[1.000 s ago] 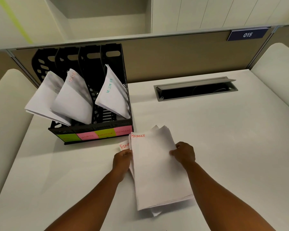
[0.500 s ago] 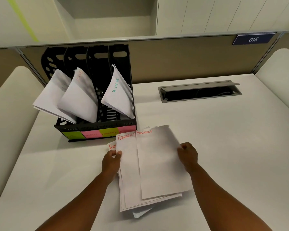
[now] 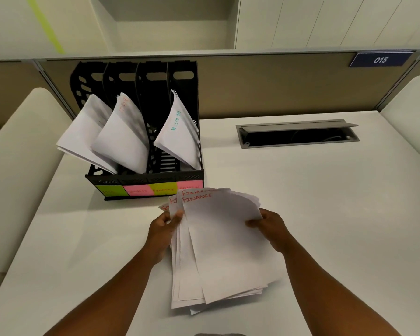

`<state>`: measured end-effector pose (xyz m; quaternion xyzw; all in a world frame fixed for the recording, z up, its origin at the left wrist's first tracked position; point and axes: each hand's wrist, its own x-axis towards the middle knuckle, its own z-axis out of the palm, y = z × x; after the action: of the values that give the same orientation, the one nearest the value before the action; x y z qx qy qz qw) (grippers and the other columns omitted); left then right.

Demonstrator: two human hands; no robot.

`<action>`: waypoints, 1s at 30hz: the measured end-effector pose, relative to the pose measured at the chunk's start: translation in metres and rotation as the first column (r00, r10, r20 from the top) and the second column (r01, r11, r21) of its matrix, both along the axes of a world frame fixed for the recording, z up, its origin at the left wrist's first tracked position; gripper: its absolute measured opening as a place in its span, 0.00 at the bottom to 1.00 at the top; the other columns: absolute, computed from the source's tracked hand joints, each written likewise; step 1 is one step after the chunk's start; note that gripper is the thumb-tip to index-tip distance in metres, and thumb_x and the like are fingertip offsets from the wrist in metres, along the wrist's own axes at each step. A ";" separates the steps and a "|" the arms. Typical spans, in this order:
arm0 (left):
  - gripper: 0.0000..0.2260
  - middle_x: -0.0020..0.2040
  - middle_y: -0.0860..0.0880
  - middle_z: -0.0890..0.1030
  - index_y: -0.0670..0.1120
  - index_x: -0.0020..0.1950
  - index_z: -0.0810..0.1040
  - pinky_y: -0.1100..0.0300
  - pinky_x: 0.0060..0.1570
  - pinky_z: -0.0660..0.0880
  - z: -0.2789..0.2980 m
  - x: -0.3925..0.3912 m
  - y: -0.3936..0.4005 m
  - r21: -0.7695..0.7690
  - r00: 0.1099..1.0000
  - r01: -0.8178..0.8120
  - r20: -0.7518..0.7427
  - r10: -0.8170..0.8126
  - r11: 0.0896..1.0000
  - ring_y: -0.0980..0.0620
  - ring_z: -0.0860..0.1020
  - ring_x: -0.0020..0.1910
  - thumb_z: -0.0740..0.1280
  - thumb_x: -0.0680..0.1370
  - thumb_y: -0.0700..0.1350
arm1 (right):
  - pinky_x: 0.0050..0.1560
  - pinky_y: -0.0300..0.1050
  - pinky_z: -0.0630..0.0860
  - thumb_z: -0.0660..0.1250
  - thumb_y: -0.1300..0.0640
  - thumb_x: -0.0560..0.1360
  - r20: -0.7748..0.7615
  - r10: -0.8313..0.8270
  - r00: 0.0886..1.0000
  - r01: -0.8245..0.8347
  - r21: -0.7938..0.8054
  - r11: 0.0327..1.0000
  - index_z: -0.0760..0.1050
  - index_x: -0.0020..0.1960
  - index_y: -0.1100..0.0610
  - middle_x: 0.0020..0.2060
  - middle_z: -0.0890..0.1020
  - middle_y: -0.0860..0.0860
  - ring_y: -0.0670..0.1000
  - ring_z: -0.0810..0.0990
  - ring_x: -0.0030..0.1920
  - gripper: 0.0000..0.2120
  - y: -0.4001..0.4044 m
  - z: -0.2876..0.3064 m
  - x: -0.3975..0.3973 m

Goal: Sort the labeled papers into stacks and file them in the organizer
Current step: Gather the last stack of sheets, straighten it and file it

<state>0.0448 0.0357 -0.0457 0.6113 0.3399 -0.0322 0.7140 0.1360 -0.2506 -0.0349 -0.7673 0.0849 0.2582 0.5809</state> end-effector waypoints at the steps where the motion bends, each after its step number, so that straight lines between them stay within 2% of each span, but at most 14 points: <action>1: 0.13 0.54 0.45 0.84 0.47 0.57 0.79 0.47 0.59 0.77 -0.001 0.000 0.002 -0.007 1.000 -0.001 -0.006 0.001 1.000 0.44 0.82 0.54 0.70 0.76 0.51 | 0.41 0.48 0.72 0.75 0.62 0.65 0.015 -0.017 1.000 0.017 0.006 1.000 0.81 0.43 0.59 0.39 0.82 0.55 0.54 0.77 0.39 0.07 0.000 0.000 -0.001; 3: 0.14 0.54 0.45 0.84 0.45 0.54 0.80 0.46 0.59 0.77 -0.002 0.001 0.004 -0.006 1.000 -0.008 -0.026 0.008 1.000 0.43 0.82 0.54 0.70 0.76 0.54 | 0.39 0.48 0.69 0.77 0.58 0.65 0.025 -0.082 0.996 0.081 0.024 0.996 0.79 0.38 0.57 0.35 0.79 0.52 0.53 0.74 0.36 0.07 0.003 0.001 -0.002; 5: 0.14 0.54 0.44 0.84 0.44 0.53 0.80 0.48 0.57 0.78 -0.004 0.003 0.003 0.014 0.999 -0.026 -0.033 0.026 1.000 0.43 0.82 0.53 0.70 0.76 0.54 | 0.37 0.45 0.65 0.77 0.60 0.66 0.023 -0.157 0.987 0.156 0.044 0.987 0.76 0.33 0.53 0.32 0.76 0.48 0.50 0.70 0.33 0.11 0.005 0.002 -0.004; 8: 0.11 0.55 0.46 0.81 0.45 0.56 0.77 0.54 0.51 0.78 -0.002 0.006 -0.003 0.108 0.998 -0.052 -0.039 0.056 0.993 0.46 0.80 0.51 0.68 0.78 0.49 | 0.35 0.39 0.66 0.77 0.62 0.67 0.069 -0.181 0.981 0.178 0.052 0.983 0.78 0.37 0.55 0.33 0.78 0.47 0.47 0.73 0.34 0.08 0.007 0.001 -0.005; 13: 0.14 0.59 0.47 0.78 0.44 0.65 0.75 0.56 0.55 0.73 0.000 0.007 -0.007 0.215 0.996 -0.088 -0.005 0.091 0.973 0.47 0.76 0.58 0.66 0.80 0.45 | 0.33 0.39 0.67 0.75 0.61 0.69 0.124 -0.192 0.974 0.187 0.047 0.981 0.75 0.36 0.58 0.32 0.77 0.50 0.49 0.71 0.34 0.09 0.003 -0.002 -0.007; 16: 0.15 0.62 0.46 0.77 0.43 0.67 0.74 0.57 0.56 0.73 0.001 0.005 -0.005 0.234 0.990 -0.132 -0.008 0.138 0.963 0.49 0.74 0.57 0.64 0.81 0.44 | 0.36 0.42 0.72 0.74 0.62 0.70 0.109 -0.206 0.972 0.200 0.062 0.978 0.77 0.44 0.57 0.38 0.80 0.51 0.52 0.76 0.38 0.06 -0.002 -0.004 -0.007; 18: 0.16 0.64 0.45 0.76 0.42 0.68 0.73 0.56 0.57 0.73 0.000 0.004 -0.002 0.244 0.987 -0.149 -0.015 0.158 0.958 0.50 0.74 0.57 0.64 0.81 0.44 | 0.42 0.45 0.77 0.73 0.63 0.70 0.077 -0.199 0.977 0.192 0.088 0.977 0.79 0.53 0.56 0.46 0.83 0.52 0.55 0.81 0.45 0.12 -0.005 -0.005 -0.006; 19: 0.16 0.64 0.45 0.76 0.42 0.68 0.73 0.56 0.56 0.73 -0.001 0.003 -0.001 0.249 0.987 -0.152 -0.019 0.162 0.956 0.49 0.74 0.56 0.64 0.81 0.44 | 0.44 0.47 0.79 0.73 0.63 0.70 0.061 -0.183 0.981 0.177 0.089 0.980 0.79 0.54 0.56 0.48 0.84 0.53 0.57 0.82 0.48 0.13 -0.006 -0.005 -0.006; 21: 0.17 0.63 0.45 0.77 0.42 0.68 0.74 0.57 0.55 0.73 -0.002 0.002 -0.001 0.251 0.985 -0.156 -0.026 0.168 0.955 0.49 0.75 0.56 0.65 0.80 0.46 | 0.49 0.52 0.79 0.73 0.64 0.69 0.038 -0.128 0.991 0.125 0.075 0.989 0.81 0.51 0.55 0.47 0.84 0.55 0.60 0.82 0.50 0.11 -0.007 -0.005 -0.005; 23: 0.17 0.61 0.45 0.79 0.42 0.66 0.75 0.56 0.55 0.74 -0.003 0.001 -0.001 0.243 0.986 -0.155 -0.017 0.164 0.957 0.48 0.76 0.56 0.66 0.80 0.47 | 0.51 0.56 0.79 0.74 0.64 0.68 0.021 -0.082 0.996 0.081 0.051 0.995 0.82 0.47 0.56 0.45 0.85 0.55 0.60 0.82 0.47 0.09 -0.007 -0.004 -0.005; 25: 0.16 0.57 0.45 0.81 0.43 0.64 0.77 0.56 0.54 0.75 -0.001 0.000 -0.002 0.228 0.991 -0.129 0.009 0.131 0.965 0.46 0.78 0.55 0.67 0.79 0.49 | 0.47 0.56 0.78 0.76 0.63 0.66 0.035 -0.075 0.997 0.073 0.048 0.996 0.82 0.47 0.56 0.43 0.84 0.55 0.56 0.80 0.43 0.10 -0.003 -0.002 -0.005; 28: 0.15 0.52 0.47 0.82 0.43 0.61 0.79 0.59 0.51 0.74 0.002 -0.001 -0.005 0.188 0.995 -0.093 0.039 0.087 0.978 0.49 0.79 0.51 0.68 0.78 0.49 | 0.40 0.46 0.72 0.77 0.62 0.66 0.067 -0.066 0.996 0.066 0.016 0.998 0.80 0.45 0.55 0.40 0.82 0.51 0.53 0.77 0.40 0.10 0.005 0.002 -0.003; 30: 0.14 0.52 0.47 0.82 0.44 0.60 0.79 0.59 0.49 0.75 0.004 0.000 -0.006 0.154 0.994 -0.103 0.034 0.099 0.983 0.49 0.79 0.50 0.68 0.78 0.49 | 0.36 0.44 0.68 0.77 0.60 0.66 0.087 -0.067 0.994 0.070 -0.034 0.997 0.77 0.44 0.59 0.37 0.79 0.51 0.52 0.74 0.37 0.11 0.009 0.003 -0.003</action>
<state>0.0447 0.0297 -0.0414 0.6473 0.3627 0.0386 0.6692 0.1333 -0.2417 -0.0316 -0.7850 0.0911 0.2035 0.5780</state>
